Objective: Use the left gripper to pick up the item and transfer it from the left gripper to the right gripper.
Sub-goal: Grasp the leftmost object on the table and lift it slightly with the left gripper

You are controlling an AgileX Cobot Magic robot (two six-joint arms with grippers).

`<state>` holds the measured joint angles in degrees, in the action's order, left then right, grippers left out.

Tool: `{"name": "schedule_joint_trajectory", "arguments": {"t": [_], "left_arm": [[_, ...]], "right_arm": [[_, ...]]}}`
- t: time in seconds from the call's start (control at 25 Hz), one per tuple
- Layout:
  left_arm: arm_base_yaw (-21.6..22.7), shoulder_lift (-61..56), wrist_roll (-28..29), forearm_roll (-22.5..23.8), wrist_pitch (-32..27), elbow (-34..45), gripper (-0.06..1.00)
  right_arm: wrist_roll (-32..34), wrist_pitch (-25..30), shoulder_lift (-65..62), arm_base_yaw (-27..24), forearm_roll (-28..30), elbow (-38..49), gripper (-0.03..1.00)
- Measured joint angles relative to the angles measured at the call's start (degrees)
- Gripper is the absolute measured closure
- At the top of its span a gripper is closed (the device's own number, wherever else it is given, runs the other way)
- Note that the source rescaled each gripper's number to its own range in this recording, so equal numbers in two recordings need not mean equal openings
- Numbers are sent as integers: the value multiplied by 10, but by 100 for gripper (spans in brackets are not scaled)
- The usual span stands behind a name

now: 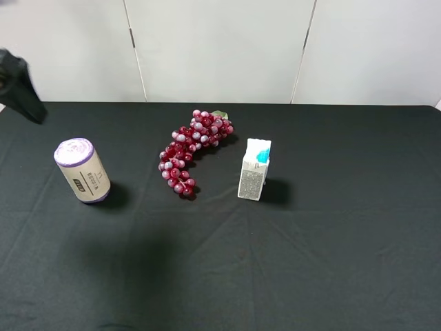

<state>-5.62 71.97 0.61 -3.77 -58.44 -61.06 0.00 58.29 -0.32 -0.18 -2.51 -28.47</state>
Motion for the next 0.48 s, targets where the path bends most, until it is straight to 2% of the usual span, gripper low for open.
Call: {"name": "schedule_joint_trajectory", "arguments": {"t": [0.48], "left_arm": [[-10, 143, 22, -1, 67, 0, -5]], "right_arm": [[0, 0, 0, 0, 0, 0, -3]]}}
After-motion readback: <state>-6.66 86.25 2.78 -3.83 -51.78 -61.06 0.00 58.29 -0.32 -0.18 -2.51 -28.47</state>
